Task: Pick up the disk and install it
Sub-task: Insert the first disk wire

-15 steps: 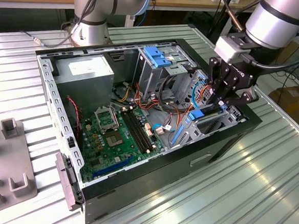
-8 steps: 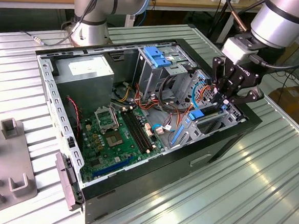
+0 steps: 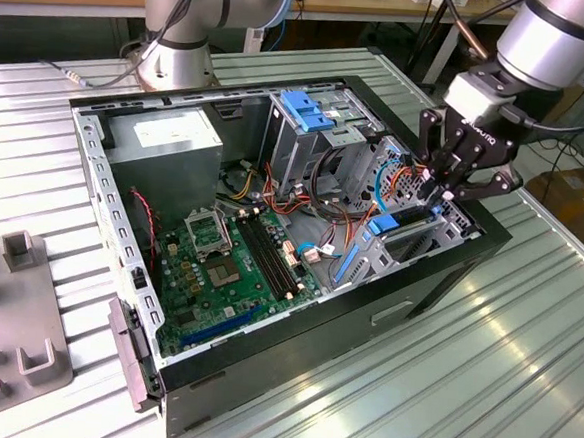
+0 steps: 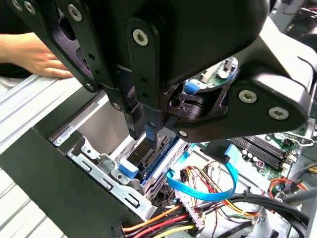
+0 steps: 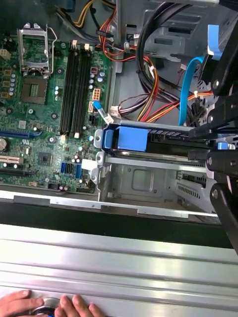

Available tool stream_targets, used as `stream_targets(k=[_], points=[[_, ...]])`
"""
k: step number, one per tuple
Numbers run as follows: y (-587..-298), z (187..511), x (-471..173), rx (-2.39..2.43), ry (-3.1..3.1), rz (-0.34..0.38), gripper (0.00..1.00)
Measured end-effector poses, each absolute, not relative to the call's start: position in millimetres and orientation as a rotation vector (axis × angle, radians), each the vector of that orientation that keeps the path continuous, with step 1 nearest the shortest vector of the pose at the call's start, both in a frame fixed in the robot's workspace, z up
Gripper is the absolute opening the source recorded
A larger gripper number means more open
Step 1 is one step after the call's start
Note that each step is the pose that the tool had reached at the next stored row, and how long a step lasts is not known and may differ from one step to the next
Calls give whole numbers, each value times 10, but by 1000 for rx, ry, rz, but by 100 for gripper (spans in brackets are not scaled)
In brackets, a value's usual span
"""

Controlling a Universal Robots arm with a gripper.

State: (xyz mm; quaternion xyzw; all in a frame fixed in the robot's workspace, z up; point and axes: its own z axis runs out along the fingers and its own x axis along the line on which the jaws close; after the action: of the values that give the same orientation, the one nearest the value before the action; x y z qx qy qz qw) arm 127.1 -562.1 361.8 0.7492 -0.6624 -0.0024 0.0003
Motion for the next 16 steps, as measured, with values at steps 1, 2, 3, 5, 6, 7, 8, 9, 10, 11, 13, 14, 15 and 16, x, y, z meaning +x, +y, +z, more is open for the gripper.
stream_targets(k=[1,2,3,5,6,7,8,9,10,11,13,14,15,16], points=[[-5622,3618,1284,2372,-2059,-8,24],[-5621,3620,1300,2378,-2051,-8,24],[-5621,3626,1314,2382,-2045,-10,24],[-5621,3678,1345,2389,-2029,-19,24],[-5621,3704,1354,2391,-2023,-24,24],[-5622,3739,1371,2396,-2011,-31,24],[-5621,3749,1381,2398,-2006,-34,24],[-5621,3765,1394,2403,-1995,-39,24],[-5620,3775,1405,2406,-1988,-42,24],[-5620,3777,1416,2409,-1982,-45,24],[-5618,3777,1484,2422,-1964,-47,24],[-5614,3777,1507,2426,-1959,-47,24],[-5611,3777,1517,2431,-1953,-47,24],[-5609,3777,1527,2440,-1942,-47,24]])
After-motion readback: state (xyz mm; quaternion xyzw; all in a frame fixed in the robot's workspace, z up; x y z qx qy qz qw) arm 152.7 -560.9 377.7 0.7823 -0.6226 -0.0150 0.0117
